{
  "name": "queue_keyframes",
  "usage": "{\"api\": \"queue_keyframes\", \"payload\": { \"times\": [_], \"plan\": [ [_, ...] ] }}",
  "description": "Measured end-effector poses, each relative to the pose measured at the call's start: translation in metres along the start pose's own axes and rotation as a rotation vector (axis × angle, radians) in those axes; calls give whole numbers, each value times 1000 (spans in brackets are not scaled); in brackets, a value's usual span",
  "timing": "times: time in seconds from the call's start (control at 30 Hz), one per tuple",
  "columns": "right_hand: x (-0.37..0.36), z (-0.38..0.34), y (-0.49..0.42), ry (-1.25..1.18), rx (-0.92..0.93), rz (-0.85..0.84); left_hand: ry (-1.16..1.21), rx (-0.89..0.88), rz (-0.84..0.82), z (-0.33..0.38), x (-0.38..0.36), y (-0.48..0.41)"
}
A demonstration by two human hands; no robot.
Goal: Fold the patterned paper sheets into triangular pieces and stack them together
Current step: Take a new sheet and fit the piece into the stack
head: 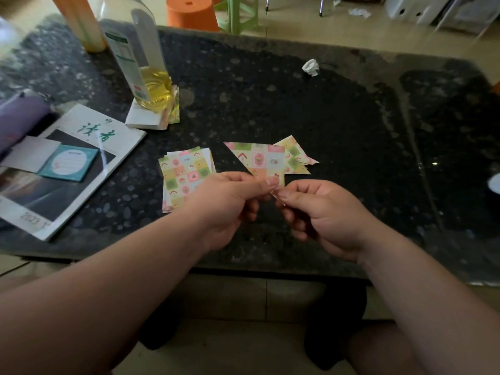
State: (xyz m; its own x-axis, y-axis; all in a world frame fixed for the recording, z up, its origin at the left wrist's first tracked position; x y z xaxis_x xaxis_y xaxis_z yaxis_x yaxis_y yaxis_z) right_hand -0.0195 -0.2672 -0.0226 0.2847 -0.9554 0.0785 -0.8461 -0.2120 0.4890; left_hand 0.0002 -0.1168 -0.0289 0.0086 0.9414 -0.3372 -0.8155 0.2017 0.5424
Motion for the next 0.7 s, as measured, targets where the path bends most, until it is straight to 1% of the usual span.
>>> {"api": "queue_keyframes", "payload": {
  "times": [0.07, 0.1, 0.2, 0.27, 0.37, 0.47, 0.53, 0.6, 0.7],
  "plan": [
    [1, 5, -4, 40, -25, 44, -9, 39, 40, -8, 2, -4],
    [2, 7, -5, 60, -49, 36, -23, 71, 57, -11, 5, -6],
    [8, 15, -7, 103, -130, -56, -40, 128, 106, -9, 16, -13],
    [11, 21, -7, 107, -167, -113, -47, 124, 60, -3, 20, -14],
    [12, 25, -6, 91, -186, -143, -53, 129, -16, -4, 22, -12],
    [11, 25, -5, 98, -193, -153, -129, 67, -17, -6, 24, -11],
    [11, 23, -5, 90, -181, -162, -121, 33, -2, -4, 25, -10],
    [12, 22, -6, 86, -160, -175, -88, 38, -12, -2, 26, -10],
    [14, 21, -5, 92, -139, -208, -126, 91, -67, 1, 28, -7]
  ]
}}
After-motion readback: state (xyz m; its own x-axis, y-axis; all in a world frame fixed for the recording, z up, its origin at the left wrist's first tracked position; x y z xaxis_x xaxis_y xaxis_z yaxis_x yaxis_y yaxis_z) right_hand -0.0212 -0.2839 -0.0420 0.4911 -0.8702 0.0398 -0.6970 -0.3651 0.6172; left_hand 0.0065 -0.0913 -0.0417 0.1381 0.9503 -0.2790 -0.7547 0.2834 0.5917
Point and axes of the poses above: each hand's wrist, its own y-axis away from the middle knuckle, its own x-axis out of the back of the hand, z = x × y, the point moved 5 cm from there along -y, towards the middle knuckle, and after that the axes turned 7 degrees about y, right-handed, at the moved point
